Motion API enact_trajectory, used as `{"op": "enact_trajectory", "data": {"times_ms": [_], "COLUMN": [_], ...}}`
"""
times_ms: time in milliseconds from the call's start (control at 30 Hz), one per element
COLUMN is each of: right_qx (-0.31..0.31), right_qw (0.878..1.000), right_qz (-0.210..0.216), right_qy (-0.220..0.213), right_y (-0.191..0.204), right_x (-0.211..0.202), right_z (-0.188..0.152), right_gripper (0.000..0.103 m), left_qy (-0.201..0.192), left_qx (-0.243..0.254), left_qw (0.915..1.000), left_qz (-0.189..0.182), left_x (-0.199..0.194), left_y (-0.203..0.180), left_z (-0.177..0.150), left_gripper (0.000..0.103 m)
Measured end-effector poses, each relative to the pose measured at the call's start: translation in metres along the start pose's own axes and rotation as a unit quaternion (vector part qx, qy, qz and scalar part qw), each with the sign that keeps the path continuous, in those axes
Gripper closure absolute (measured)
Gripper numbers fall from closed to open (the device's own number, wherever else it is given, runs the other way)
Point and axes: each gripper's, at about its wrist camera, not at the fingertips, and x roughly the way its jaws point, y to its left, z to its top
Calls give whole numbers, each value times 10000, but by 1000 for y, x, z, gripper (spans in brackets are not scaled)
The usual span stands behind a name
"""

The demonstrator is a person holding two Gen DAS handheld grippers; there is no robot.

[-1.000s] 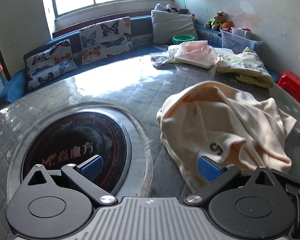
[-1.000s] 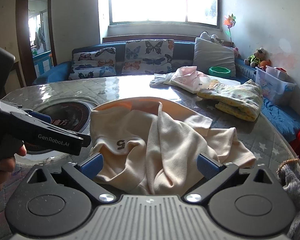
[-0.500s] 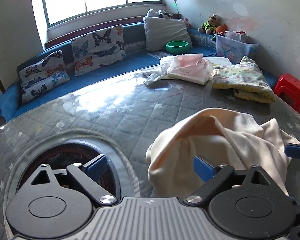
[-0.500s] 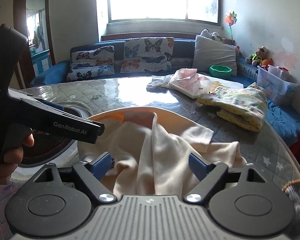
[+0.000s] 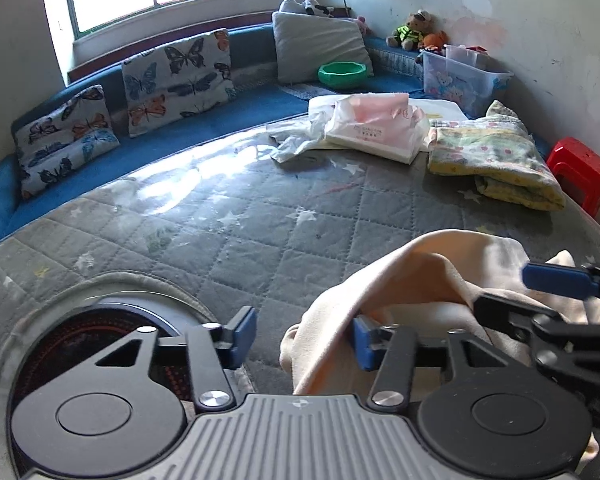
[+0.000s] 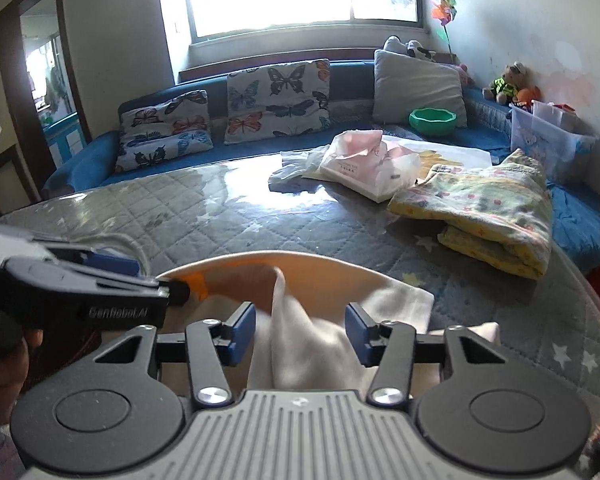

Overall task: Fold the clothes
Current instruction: 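Grasp the cream garment edge with the right gripper and lift it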

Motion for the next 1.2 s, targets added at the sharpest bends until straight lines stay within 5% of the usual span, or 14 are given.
{"op": "enact_trajectory", "data": {"times_ms": [167,400,800,967,1200], "right_qx": [-198,-373,-735,-870,-856], "right_qw": [9997,9988,9911,9855,9796], "right_qz": [81,-284,-845,-1065,-1209], "right_qy": [100,144,-712,-996,-1355], "right_y": [8,8,2,1,-5], "right_x": [19,34,-31,-51,-75], "right_z": [4,6,1,-1,16], "right_gripper": [64,99,101,101,101], "left_qy": [-88,-39,-113,-109,-440], "left_qx": [97,202,322,295,-138], "left_qw": [9999,9997,9988,9976,9979], "left_qz": [-52,-105,-352,-616,-445], "left_x": [1,7,4,4,-22], "left_y": [-5,-2,-13,-15,16], "left_z": [4,3,4,7,20], "left_gripper": [55,54,53,89,98]}}
